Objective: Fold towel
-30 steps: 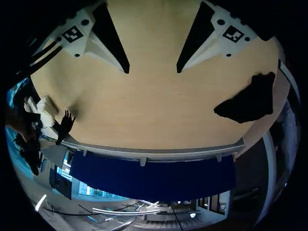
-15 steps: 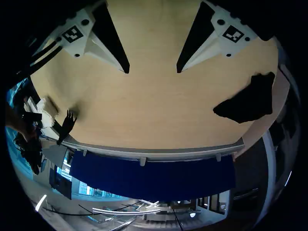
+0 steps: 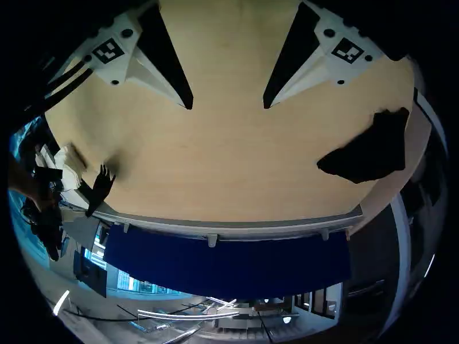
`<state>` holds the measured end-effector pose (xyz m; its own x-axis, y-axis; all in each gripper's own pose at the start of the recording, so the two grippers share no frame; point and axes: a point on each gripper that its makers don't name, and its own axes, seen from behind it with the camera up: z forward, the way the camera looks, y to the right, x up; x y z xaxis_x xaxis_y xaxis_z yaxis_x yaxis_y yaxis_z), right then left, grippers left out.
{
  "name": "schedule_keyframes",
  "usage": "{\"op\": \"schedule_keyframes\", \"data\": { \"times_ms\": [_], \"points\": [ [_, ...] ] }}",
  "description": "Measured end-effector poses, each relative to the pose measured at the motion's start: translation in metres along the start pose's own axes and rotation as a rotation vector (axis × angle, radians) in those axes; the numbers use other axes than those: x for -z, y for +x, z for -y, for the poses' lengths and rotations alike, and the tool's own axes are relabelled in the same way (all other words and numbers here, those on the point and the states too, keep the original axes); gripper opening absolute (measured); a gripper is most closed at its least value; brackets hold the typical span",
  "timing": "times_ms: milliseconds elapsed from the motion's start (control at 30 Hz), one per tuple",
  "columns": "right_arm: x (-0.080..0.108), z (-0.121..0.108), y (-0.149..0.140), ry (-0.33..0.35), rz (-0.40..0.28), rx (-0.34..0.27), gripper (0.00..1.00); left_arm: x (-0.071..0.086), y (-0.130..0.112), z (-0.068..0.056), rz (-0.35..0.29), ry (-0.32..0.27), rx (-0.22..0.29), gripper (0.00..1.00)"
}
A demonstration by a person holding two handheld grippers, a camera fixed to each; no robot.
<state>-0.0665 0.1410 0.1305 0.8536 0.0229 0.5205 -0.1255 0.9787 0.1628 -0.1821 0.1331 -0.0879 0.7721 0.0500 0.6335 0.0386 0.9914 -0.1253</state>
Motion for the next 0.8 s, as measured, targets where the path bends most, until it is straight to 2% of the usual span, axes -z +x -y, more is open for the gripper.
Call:
{"op": "schedule_keyframes", "data": {
  "times_ms": [100, 300, 500, 800],
  "points": [
    [0.000, 0.005, -0.008, 0.026, 0.003, 0.019, 0.03, 0.001, -0.001, 0.001, 0.000, 0.004, -0.001, 0.90],
    [0.003, 0.002, -0.048, 0.059, 0.040, 0.037, 0.03, 0.002, -0.005, 0.005, 0.003, 0.014, 0.000, 0.90],
    [0.013, -0.017, -0.082, 0.044, 0.062, 0.014, 0.03, 0.003, -0.007, 0.009, 0.009, 0.021, -0.008, 0.90],
    [0.031, -0.051, -0.133, -0.019, 0.143, 0.037, 0.03, 0.002, -0.008, 0.006, 0.013, 0.015, -0.015, 0.90]
  ]
}}
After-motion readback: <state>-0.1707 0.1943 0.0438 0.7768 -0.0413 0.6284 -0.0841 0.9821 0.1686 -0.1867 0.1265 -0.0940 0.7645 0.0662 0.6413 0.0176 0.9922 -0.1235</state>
